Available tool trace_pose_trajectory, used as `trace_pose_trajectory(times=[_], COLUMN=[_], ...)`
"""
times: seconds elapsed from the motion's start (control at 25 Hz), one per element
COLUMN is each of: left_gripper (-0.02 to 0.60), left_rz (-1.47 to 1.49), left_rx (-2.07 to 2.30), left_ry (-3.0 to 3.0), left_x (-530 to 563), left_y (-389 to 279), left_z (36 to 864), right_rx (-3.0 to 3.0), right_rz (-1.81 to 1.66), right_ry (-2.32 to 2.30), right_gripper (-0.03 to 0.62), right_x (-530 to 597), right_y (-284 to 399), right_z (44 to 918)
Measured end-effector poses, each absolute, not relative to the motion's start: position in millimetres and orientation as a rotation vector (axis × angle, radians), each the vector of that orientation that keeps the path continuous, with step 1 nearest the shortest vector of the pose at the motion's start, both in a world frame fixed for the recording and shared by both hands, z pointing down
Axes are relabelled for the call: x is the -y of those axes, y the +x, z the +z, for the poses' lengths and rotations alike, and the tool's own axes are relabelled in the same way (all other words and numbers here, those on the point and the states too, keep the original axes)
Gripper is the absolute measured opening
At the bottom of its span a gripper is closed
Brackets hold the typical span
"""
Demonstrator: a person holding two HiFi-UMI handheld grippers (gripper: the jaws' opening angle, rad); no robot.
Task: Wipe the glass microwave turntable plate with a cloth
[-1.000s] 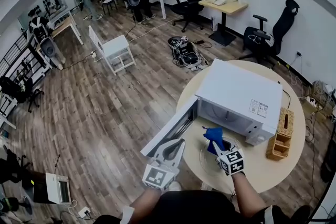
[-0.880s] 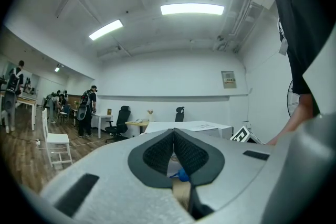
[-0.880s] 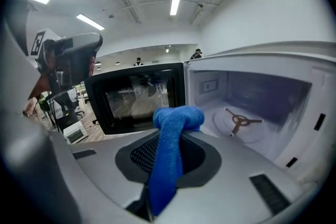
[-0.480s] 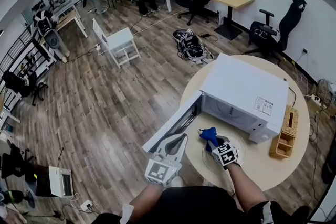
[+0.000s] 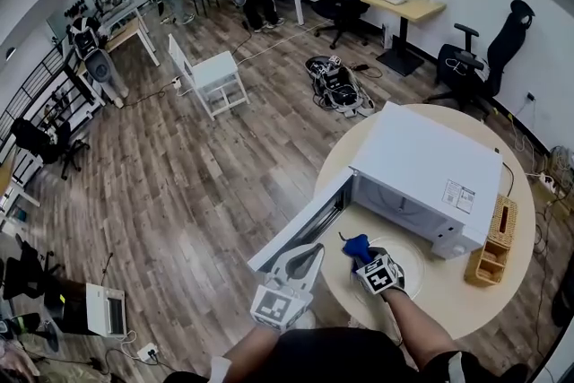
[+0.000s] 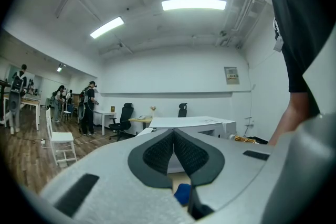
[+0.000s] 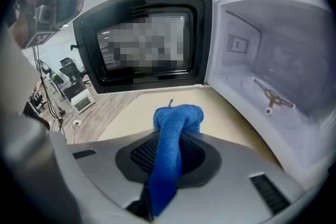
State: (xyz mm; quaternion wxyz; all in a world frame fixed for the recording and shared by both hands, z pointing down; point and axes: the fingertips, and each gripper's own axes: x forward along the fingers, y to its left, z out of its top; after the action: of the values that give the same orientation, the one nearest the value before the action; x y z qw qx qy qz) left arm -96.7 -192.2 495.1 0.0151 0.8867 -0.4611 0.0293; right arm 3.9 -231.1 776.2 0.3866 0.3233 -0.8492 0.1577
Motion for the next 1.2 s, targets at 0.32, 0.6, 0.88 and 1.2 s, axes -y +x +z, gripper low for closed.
trace_pose_trajectory(times=[0.32, 0.6, 0.88, 1.2], left_gripper=[0.006, 0.006, 0.006, 0.006], left_rz=[0.122, 0.121, 0.119, 0.126], left_rx=[1.425, 1.375, 1.362, 1.344], left_ry=[2.748, 2.752, 2.787, 2.809], left_x=[200.2, 201.8, 204.7, 203.8], left_y=[-93.1, -81.4, -78.0, -74.5], left_z=[499.4, 500.9, 502.2, 502.3], right_rx=[2.138, 2.093, 2.035, 1.923], right_rz=[0.399, 0.412, 0.416, 0.545], right_ry=[0.860, 0.940, 1.018, 1.249], right_gripper=[0.061, 0.064, 0.064, 0.064], right_x=[239.2, 246.1, 254.7, 248.4], right_y=[18.5, 46.4, 78.7, 143.4], right_z=[778.5, 781.5, 782.7, 785.5])
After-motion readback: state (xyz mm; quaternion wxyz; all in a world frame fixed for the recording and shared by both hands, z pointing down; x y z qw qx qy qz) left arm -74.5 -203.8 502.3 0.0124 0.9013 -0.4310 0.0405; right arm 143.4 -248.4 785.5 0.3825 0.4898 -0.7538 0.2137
